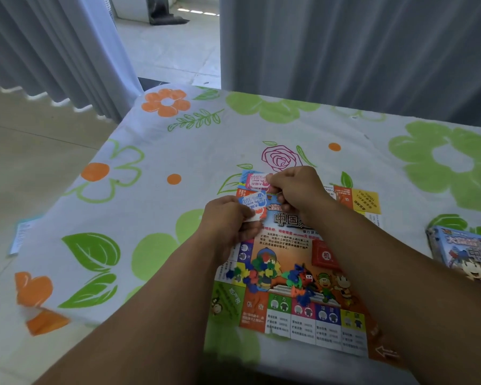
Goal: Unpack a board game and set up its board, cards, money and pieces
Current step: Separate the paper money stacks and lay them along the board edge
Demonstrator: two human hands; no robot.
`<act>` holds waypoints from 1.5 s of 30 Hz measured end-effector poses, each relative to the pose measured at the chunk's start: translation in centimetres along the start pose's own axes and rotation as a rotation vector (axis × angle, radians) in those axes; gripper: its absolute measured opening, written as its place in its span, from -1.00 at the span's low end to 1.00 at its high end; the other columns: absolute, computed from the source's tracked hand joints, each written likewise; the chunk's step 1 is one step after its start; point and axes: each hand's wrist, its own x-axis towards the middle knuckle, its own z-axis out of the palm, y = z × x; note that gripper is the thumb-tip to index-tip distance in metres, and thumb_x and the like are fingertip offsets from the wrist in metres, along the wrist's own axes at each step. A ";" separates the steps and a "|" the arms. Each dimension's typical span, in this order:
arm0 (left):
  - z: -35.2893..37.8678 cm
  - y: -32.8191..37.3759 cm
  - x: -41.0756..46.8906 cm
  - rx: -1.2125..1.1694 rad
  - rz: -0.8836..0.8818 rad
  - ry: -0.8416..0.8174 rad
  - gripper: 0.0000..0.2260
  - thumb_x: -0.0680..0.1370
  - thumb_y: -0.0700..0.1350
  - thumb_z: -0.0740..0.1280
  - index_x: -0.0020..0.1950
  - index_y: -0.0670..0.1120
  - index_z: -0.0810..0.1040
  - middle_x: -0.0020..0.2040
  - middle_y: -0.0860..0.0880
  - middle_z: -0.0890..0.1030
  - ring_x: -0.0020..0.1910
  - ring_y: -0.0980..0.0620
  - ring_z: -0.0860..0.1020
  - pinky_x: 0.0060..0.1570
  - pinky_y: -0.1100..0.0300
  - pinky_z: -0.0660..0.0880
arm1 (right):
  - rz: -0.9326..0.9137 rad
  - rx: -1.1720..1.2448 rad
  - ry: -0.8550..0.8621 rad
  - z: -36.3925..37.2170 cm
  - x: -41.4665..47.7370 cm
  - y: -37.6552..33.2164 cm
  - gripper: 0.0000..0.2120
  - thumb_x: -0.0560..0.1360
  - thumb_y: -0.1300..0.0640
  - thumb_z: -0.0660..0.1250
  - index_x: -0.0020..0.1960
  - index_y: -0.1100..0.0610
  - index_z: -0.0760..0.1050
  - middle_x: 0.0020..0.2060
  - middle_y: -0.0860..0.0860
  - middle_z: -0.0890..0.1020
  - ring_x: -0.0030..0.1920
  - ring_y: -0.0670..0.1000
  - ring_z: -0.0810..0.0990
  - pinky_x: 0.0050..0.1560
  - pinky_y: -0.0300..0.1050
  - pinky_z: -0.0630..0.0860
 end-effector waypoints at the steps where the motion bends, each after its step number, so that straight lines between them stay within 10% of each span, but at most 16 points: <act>1: 0.0 0.0 0.0 0.005 -0.006 -0.002 -0.86 0.57 -0.35 0.30 0.08 -0.19 0.54 -0.10 -0.28 0.70 -0.23 -0.12 0.67 -0.21 0.09 0.67 | 0.000 -0.009 0.005 0.2 0.0 0.0 -0.82 0.55 0.18 0.41 -0.15 0.29 0.59 -0.30 0.17 0.60 -0.45 -0.02 0.42 -0.48 -0.19 0.40; 8: 0.0 0.1 0.1 0.019 -0.001 -0.017 -0.85 0.57 -0.34 0.30 0.12 -0.22 0.53 -0.04 -0.30 0.69 -0.16 -0.15 0.68 -0.18 0.06 0.67 | -0.007 -0.037 0.067 -0.5 -0.1 -0.4 -0.85 0.55 0.23 0.36 -0.15 0.29 0.57 -0.30 0.17 0.60 -0.48 0.00 0.37 -0.48 -0.17 0.30; 16: 1.6 -0.1 -0.1 0.008 0.055 -0.042 -0.89 0.56 -0.34 0.31 0.08 -0.25 0.54 0.06 -0.38 0.64 -0.25 -0.14 0.62 -0.27 0.08 0.66 | -0.123 -0.181 -0.272 -2.8 -1.6 -0.2 -0.82 0.49 0.09 0.49 -0.11 0.20 0.58 -0.48 -0.09 0.56 -0.49 -0.05 0.41 -0.52 -0.20 0.33; 27: 2.5 -0.9 0.4 0.036 0.085 -0.042 -0.92 0.60 -0.27 0.32 0.08 -0.23 0.53 -0.15 -0.25 0.63 -0.36 -0.04 0.61 -0.44 0.21 0.57 | -0.020 -0.095 0.094 -5.0 -0.2 1.3 -0.84 0.52 0.20 0.46 -0.13 0.28 0.56 -0.38 0.13 0.59 -0.60 -0.10 0.39 -0.54 -0.24 0.34; 36: 2.5 -0.9 0.5 0.043 0.122 -0.058 -0.86 0.59 -0.23 0.36 0.09 -0.27 0.51 -0.21 -0.24 0.61 -0.42 -0.02 0.57 -0.44 0.21 0.59 | -0.074 -0.360 0.252 -4.8 0.3 1.5 -0.64 0.45 -0.02 0.51 -0.18 0.29 0.55 -0.20 0.20 0.69 -0.18 0.20 0.69 -0.06 0.21 0.65; 45: 4.7 -1.0 -0.2 0.022 0.196 -0.112 -0.87 0.59 -0.15 0.38 -0.07 -0.20 0.54 -0.30 -0.16 0.60 -0.45 0.03 0.54 -0.46 0.24 0.54 | -0.114 -0.208 -0.219 -6.9 -3.7 0.3 -0.79 0.54 0.10 0.44 -0.07 0.27 0.58 -0.52 -0.07 0.55 -0.58 -0.11 0.39 -0.55 -0.26 0.32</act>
